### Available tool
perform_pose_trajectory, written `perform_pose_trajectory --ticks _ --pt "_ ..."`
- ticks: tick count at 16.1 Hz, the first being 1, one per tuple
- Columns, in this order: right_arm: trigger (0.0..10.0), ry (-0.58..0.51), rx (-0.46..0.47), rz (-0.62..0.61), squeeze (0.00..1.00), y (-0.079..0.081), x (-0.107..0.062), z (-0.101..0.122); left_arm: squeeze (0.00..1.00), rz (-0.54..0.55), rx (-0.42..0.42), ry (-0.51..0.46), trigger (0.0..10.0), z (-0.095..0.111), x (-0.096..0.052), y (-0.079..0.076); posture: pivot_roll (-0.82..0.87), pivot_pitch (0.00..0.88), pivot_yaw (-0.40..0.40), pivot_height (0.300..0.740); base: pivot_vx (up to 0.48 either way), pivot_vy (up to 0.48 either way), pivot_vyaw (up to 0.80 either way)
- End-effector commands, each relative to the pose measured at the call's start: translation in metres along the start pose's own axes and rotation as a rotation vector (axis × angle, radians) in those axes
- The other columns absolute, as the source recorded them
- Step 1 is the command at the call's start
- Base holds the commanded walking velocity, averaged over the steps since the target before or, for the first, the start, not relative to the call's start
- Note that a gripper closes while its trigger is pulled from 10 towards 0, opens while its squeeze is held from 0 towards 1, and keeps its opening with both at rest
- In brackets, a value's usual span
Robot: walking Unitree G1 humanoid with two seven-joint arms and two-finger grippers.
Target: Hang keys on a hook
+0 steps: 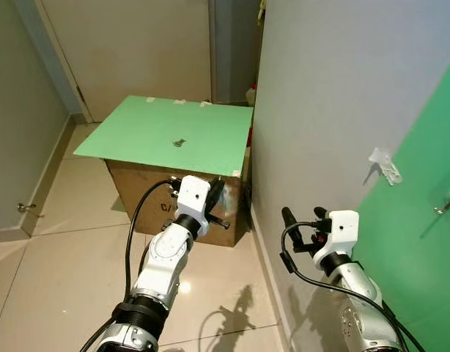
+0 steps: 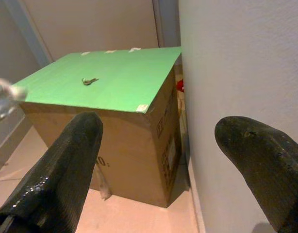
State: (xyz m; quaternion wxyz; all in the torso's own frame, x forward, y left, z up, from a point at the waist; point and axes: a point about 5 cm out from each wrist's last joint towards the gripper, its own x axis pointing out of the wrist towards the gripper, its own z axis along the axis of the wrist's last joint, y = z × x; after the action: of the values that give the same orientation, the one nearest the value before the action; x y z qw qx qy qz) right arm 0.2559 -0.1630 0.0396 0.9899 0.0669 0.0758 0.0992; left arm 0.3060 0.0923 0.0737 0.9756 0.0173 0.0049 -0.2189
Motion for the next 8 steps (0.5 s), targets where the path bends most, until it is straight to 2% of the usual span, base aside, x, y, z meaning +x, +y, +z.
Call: perform_pose_trajectory --ticks 1,5,6,8 --pt "10.0 -0.015 -0.004 0.001 0.00 -0.0005 0.0020 0.0034 0.00 0.002 0.018 -0.019 0.0 0.0054 0.0031 0.0006 -0.10 0.000 0.014 0.740 0.000 0.000 0.00" --pt "10.0 -0.012 0.003 -0.006 0.00 -0.0024 0.0027 0.0036 0.00 -0.011 0.029 -0.034 0.0 0.0081 0.0044 -0.0058 -0.10 0.000 0.010 0.740 0.000 0.000 0.00" --pt "10.0 -0.012 0.006 -0.009 0.00 -0.0029 0.0027 0.0038 0.00 -0.015 0.029 -0.033 0.0 0.0082 0.0047 -0.0071 -0.11 0.000 0.010 0.740 -0.285 0.000 0.00" --pt "10.0 -0.010 0.009 -0.012 0.00 -0.0037 0.0022 0.0036 0.00 -0.021 0.000 -0.025 0.0 0.0070 0.0048 -0.0088 -0.11 0.000 0.011 0.740 -0.364 0.279 0.00"
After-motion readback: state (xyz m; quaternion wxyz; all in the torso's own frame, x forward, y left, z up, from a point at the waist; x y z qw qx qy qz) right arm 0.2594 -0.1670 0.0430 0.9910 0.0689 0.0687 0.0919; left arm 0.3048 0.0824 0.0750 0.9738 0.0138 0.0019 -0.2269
